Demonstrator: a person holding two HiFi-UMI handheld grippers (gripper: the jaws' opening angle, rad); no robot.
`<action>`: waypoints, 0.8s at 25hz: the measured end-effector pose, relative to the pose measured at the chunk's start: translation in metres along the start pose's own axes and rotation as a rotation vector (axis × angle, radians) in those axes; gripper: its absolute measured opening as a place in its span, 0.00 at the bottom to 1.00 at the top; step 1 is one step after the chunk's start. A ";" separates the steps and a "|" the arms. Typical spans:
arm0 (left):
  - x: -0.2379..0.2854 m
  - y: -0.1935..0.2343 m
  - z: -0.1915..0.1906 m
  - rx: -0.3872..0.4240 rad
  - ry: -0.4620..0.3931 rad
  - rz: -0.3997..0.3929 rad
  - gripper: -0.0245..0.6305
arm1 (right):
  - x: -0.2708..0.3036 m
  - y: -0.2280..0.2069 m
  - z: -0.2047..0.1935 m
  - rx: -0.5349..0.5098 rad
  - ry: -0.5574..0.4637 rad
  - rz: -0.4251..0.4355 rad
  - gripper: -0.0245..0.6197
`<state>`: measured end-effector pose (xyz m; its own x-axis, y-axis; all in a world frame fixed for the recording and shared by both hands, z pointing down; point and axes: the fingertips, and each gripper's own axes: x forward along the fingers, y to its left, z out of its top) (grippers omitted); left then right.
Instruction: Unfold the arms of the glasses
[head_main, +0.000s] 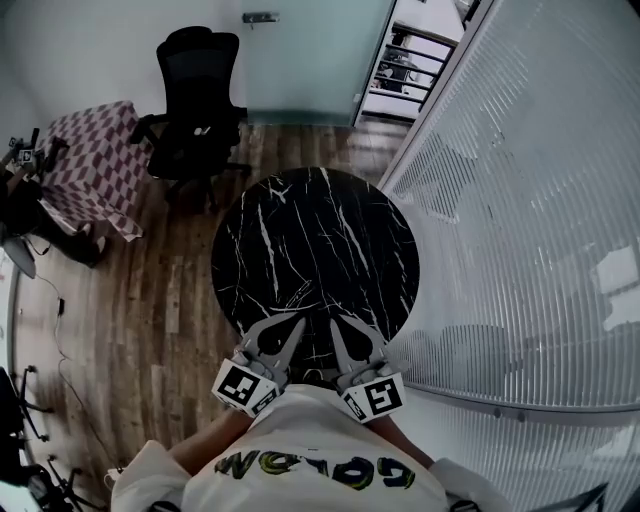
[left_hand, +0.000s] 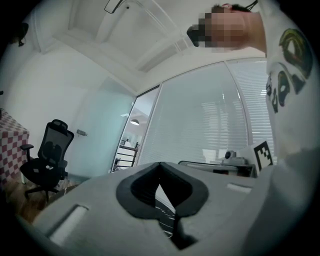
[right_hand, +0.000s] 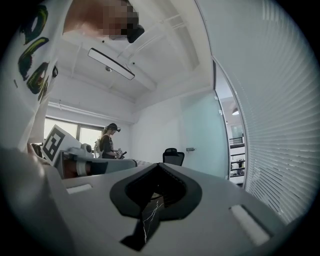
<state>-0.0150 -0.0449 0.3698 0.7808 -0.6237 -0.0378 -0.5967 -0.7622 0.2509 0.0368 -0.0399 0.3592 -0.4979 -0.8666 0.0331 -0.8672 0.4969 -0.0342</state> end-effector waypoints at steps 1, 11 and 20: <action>0.001 -0.002 0.000 -0.003 0.001 0.006 0.04 | -0.001 -0.002 0.001 -0.006 0.002 0.006 0.04; 0.010 0.000 -0.023 -0.010 0.042 0.050 0.04 | -0.006 -0.011 -0.022 -0.035 0.063 0.057 0.04; 0.021 0.024 -0.093 0.049 0.230 0.019 0.04 | 0.012 -0.021 -0.088 -0.377 0.285 0.233 0.04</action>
<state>0.0045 -0.0605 0.4648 0.7875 -0.5867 0.1890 -0.6158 -0.7616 0.2017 0.0482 -0.0565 0.4478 -0.6160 -0.7105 0.3401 -0.6517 0.7022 0.2867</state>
